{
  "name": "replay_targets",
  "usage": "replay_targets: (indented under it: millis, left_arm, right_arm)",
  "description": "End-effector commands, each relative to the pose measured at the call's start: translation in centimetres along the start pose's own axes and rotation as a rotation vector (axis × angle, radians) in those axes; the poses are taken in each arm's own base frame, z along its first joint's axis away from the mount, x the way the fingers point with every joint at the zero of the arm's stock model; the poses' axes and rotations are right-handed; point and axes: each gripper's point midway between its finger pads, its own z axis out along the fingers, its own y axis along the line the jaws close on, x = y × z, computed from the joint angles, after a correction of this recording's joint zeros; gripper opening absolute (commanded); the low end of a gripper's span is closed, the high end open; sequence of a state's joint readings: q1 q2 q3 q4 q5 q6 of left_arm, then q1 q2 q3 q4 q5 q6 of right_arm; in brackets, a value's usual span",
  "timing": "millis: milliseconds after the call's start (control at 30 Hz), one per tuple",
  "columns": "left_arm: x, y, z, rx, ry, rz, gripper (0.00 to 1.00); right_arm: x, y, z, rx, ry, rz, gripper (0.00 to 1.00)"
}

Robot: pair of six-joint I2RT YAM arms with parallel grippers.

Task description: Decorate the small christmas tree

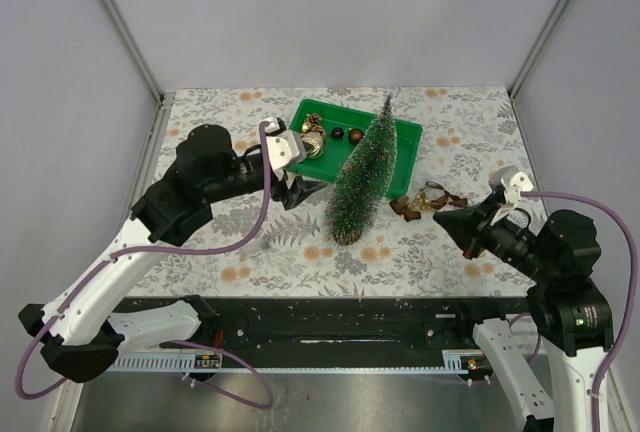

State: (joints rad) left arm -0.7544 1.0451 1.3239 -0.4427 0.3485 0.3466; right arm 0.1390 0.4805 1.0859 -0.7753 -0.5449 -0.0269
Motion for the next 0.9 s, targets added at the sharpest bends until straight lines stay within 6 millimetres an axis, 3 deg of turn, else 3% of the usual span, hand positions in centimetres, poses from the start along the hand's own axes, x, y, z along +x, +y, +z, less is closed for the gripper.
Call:
replay_targets:
  millis: [0, 233, 467, 567, 700, 867]
  left_arm:
    - [-2.7, -4.1, -0.3, 0.216, -0.074, -0.083, 0.73]
    - [-2.9, -7.3, 1.0, 0.346, -0.070, -0.080, 0.72]
    - [-5.0, -11.3, 3.2, 0.488, -0.081, 0.070, 0.71]
    - [-6.0, -12.6, 4.1, 0.521, -0.095, 0.118, 0.71]
    - [-5.0, -13.8, 4.4, 0.556, -0.077, 0.215, 0.71]
    - [-1.5, -15.1, 2.2, 0.651, 0.033, 0.259, 0.71]
  right_arm:
    - [0.1, 6.7, -1.2, -0.380, 0.035, 0.082, 0.00]
    - [-0.8, 8.6, -0.7, -0.570, 0.006, 0.144, 0.00]
    - [-1.2, 7.2, 2.8, -0.600, -0.035, 0.158, 0.00]
    - [-1.0, 7.5, 4.3, -0.598, -0.012, 0.132, 0.00]
    - [0.1, 9.8, 6.2, -0.629, 0.076, 0.067, 0.00]
    - [0.0, 10.4, 7.3, -0.633, 0.078, 0.023, 0.00]
